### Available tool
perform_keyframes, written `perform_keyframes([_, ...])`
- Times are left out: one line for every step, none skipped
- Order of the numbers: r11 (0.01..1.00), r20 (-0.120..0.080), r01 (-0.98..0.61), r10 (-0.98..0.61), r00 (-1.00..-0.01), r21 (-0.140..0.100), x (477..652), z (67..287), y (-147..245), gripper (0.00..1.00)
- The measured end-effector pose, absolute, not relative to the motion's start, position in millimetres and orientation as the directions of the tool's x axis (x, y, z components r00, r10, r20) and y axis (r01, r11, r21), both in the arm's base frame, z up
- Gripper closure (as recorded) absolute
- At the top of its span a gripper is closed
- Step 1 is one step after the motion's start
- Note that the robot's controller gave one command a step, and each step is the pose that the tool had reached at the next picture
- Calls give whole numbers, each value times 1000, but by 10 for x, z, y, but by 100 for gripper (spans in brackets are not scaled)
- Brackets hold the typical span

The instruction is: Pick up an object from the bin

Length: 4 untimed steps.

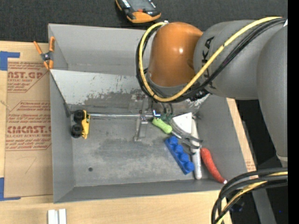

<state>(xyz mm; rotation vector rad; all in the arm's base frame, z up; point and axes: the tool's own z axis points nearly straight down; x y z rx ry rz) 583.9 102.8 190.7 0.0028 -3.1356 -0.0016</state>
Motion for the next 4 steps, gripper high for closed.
perform_keyframes([1000,-2,0,0,-1000,2,5856,1957,1018,0])
perform_keyframes([997,6,-76,-76,-997,0,5701,654,-187,0])
perform_keyframes([981,-18,-196,-195,-981,3,5708,1359,-539,0])
perform_keyframes([991,6,133,133,-991,6,5831,993,-408,0])
